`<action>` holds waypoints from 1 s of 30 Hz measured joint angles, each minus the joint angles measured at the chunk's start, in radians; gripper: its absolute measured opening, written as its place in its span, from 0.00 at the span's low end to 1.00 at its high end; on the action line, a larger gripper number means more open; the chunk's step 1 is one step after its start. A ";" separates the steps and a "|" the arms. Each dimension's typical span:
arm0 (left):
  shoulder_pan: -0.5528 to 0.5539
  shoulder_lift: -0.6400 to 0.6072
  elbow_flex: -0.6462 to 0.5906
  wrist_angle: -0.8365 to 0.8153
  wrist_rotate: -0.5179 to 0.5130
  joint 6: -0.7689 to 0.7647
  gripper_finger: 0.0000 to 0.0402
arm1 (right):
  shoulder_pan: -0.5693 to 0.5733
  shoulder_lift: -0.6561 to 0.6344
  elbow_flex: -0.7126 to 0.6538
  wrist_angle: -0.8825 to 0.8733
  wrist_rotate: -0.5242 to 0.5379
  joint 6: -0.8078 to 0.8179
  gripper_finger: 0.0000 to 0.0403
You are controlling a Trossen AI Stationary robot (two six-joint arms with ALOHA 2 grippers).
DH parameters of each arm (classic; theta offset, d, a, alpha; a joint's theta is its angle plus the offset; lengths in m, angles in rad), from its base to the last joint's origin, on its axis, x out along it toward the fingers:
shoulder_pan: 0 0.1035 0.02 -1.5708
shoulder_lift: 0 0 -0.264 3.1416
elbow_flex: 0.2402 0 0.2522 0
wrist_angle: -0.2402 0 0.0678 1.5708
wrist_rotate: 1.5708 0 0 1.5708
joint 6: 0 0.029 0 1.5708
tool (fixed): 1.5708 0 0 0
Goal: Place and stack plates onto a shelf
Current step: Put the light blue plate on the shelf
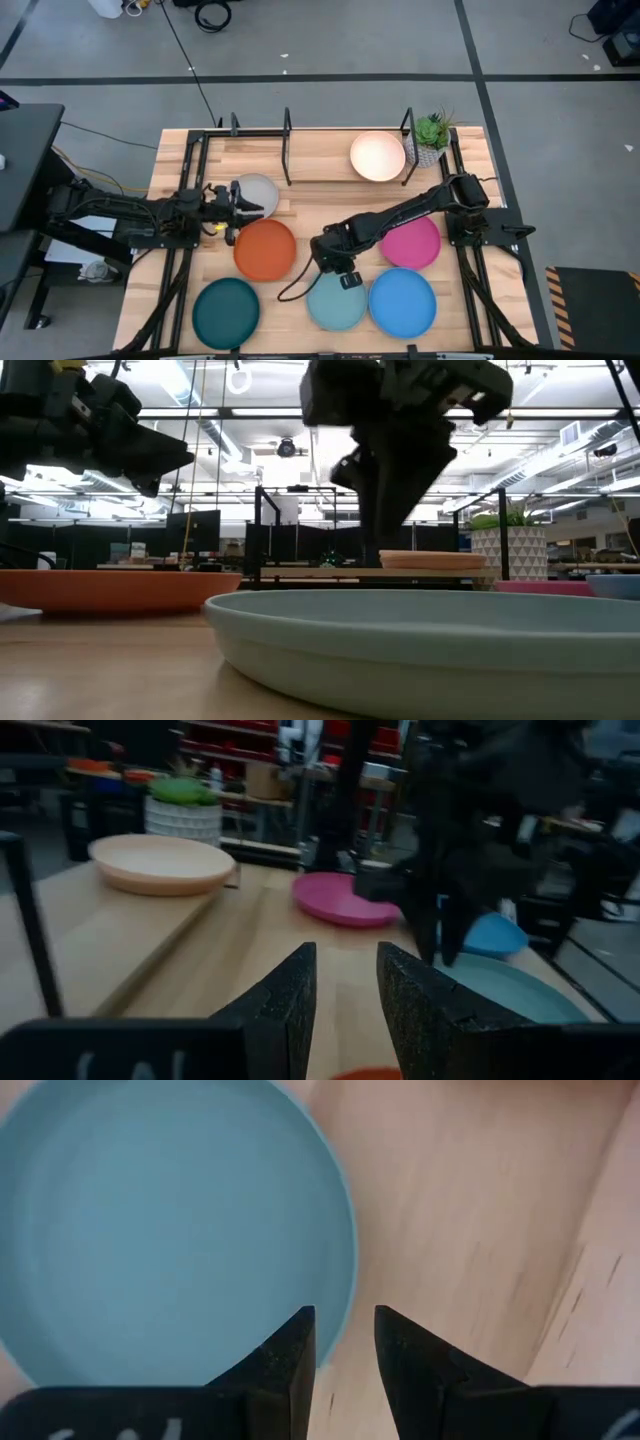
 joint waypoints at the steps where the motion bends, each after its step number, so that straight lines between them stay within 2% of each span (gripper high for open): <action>1: 0.000 0.000 0.000 0.003 -0.002 0.000 0.29 | 0.000 0.000 -0.011 0.001 0.000 0.017 0.28; 8: 0.000 0.000 0.000 0.014 -0.002 0.002 0.29 | -0.015 0.000 -0.102 0.044 0.026 0.059 0.29; 13: 0.001 0.000 0.000 0.016 -0.002 0.004 0.29 | -0.016 0.000 -0.112 0.068 0.000 0.085 0.32; 19: 0.001 0.000 0.000 0.016 -0.002 0.003 0.29 | -0.017 0.000 -0.112 0.068 -0.024 0.197 0.32; 23: 0.001 0.000 0.000 0.016 -0.002 0.000 0.29 | -0.008 0.000 -0.117 0.069 0.020 0.240 0.32; 30: 0.001 0.000 0.000 0.018 -0.002 0.000 0.29 | -0.002 -0.001 -0.158 0.102 0.018 0.274 0.32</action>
